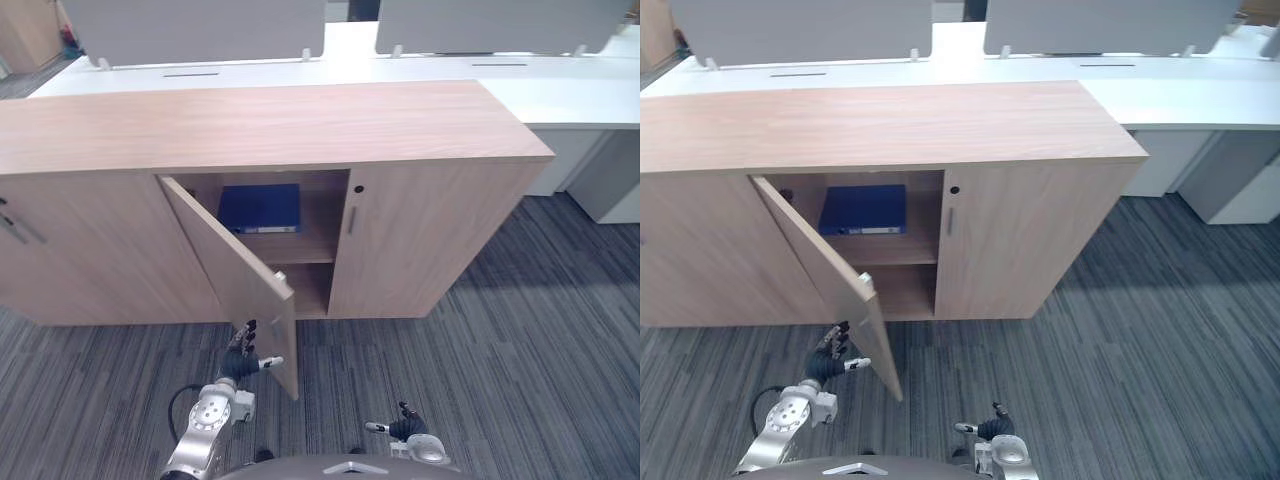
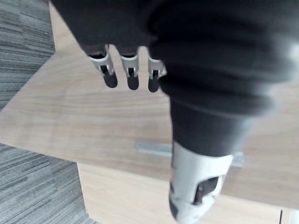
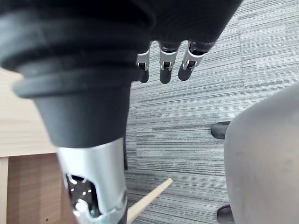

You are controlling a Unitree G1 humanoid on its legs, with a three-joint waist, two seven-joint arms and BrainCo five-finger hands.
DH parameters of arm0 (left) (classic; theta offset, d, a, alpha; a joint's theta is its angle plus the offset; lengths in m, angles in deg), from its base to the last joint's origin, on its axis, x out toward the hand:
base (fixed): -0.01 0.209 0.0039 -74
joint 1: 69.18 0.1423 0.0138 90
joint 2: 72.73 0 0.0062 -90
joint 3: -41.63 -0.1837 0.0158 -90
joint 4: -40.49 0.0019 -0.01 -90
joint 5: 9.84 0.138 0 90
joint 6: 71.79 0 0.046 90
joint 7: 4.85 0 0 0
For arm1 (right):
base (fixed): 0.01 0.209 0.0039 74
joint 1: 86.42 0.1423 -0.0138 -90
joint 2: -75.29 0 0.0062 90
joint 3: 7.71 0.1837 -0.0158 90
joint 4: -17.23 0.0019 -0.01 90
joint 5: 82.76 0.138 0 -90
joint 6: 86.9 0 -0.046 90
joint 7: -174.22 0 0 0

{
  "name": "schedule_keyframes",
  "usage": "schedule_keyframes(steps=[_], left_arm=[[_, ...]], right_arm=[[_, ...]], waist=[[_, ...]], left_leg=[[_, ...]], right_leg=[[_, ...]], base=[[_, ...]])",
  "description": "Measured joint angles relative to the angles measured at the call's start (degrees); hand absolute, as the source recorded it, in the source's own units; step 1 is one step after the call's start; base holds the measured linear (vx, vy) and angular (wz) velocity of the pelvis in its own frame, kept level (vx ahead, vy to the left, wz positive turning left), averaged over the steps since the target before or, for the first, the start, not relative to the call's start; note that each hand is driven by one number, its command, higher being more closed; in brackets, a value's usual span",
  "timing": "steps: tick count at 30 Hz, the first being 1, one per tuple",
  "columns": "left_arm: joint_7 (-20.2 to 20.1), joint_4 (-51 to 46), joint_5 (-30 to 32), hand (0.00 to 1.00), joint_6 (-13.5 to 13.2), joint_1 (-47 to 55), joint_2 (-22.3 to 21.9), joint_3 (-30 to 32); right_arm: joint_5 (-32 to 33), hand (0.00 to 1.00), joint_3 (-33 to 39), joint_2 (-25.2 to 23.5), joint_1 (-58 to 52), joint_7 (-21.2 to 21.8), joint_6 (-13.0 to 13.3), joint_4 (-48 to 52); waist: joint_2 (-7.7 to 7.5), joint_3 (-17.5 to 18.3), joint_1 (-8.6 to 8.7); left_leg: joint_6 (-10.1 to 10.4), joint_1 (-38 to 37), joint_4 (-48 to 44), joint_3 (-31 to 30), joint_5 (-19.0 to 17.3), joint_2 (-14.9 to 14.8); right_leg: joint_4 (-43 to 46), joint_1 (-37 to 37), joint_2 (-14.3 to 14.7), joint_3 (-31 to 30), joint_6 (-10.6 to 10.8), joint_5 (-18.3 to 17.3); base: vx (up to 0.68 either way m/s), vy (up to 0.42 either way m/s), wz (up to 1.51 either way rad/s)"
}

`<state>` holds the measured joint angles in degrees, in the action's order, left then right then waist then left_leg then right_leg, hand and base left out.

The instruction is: Walk over to the cabinet, pick up the folder, carry it to the office cabinet, place the folder inside the office cabinet, then close the office cabinet door

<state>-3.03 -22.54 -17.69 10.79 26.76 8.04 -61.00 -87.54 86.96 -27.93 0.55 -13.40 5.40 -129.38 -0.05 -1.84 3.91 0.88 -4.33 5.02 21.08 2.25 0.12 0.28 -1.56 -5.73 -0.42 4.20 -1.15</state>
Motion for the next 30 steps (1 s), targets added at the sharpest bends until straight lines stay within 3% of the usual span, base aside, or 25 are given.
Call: schedule_keyframes(steps=[12,22,30], left_arm=[[5.60,5.54,0.70,0.00,0.64,-14.21,2.92,1.80],[5.24,10.78,0.89,0.00,0.69,-10.81,2.09,1.70],[1.43,27.74,6.06,0.00,2.43,-3.26,1.73,5.87]], right_arm=[[0.04,0.00,0.97,-0.07,1.21,-0.09,-0.85,0.50],[0.55,0.00,3.22,0.08,1.46,-0.49,-1.28,-0.72],[0.54,0.00,4.58,-0.01,1.65,-0.45,-1.31,-3.29]], waist=[[0.06,0.23,2.79],[-0.22,0.21,2.87],[-1.60,0.53,0.92]], left_leg=[[-0.40,2.27,-0.38,4.17,-0.92,0.19],[-0.32,0.78,-0.03,0.59,-0.98,-0.09],[-0.28,0.10,0.00,-0.35,-0.97,-0.07]], right_leg=[[-2.46,3.65,0.23,-4.40,0.73,2.56],[-3.55,1.06,0.30,-2.48,-0.31,2.46],[-3.46,0.25,0.09,-1.91,-0.24,2.18]], base=[[0.04,-0.003,-0.23],[-0.01,-0.055,0.05],[-0.09,-0.037,0.04]])
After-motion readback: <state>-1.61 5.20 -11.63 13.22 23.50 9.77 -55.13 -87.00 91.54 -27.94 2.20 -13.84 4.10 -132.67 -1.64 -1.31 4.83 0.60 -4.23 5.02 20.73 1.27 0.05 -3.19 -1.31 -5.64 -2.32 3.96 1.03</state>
